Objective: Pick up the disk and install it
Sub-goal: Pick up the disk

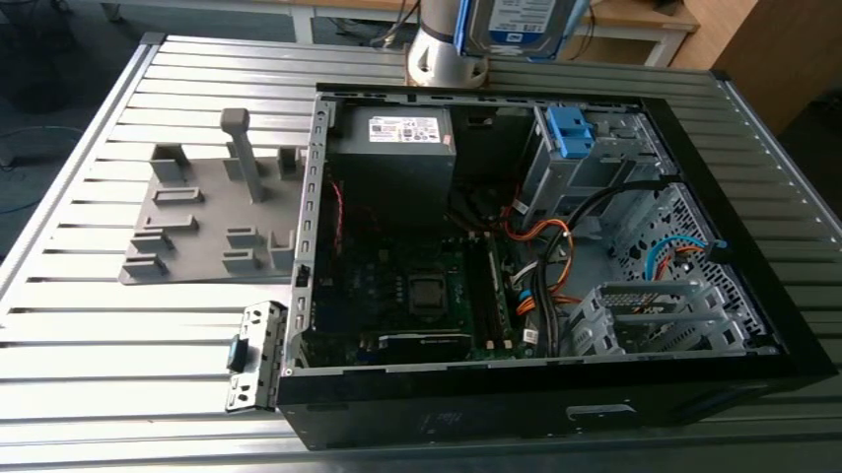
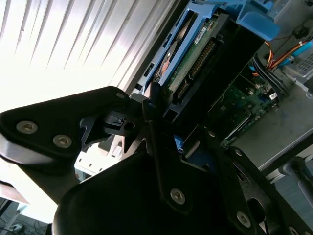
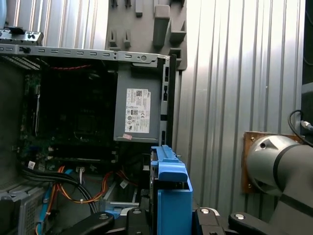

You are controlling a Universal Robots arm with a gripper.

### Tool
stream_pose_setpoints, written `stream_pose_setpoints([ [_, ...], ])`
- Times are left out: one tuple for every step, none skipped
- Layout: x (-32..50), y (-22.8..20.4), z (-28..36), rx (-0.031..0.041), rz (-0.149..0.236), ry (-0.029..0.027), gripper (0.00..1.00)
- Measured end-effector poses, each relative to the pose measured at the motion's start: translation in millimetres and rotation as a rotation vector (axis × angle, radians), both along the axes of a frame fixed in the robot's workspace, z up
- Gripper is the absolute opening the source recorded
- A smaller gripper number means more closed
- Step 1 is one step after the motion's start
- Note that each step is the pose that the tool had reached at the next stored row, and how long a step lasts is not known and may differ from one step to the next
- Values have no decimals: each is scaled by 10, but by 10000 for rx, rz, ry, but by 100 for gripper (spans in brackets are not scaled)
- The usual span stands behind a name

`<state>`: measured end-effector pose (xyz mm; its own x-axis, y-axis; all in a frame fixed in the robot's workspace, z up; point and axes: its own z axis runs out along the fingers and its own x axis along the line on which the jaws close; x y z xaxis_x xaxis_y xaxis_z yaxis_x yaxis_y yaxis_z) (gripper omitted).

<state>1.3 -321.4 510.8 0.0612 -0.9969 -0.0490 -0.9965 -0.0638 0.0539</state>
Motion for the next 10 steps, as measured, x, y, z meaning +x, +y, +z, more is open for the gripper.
stream_pose_setpoints([
  [21,-1,-1,0,0,1,36],
  [42,-2,-2,1,0,2,36],
  [61,-4,-2,1,0,2,36],
  [81,-5,-3,1,0,3,36],
  [99,-7,-3,0,0,3,36],
  [117,-9,-4,0,0,3,36],
  [133,-11,-5,1,0,3,36],
  [149,-13,-5,0,0,3,36],
  [166,-15,-6,1,-1,4,36],
  [183,-17,-7,1,0,4,36],
])
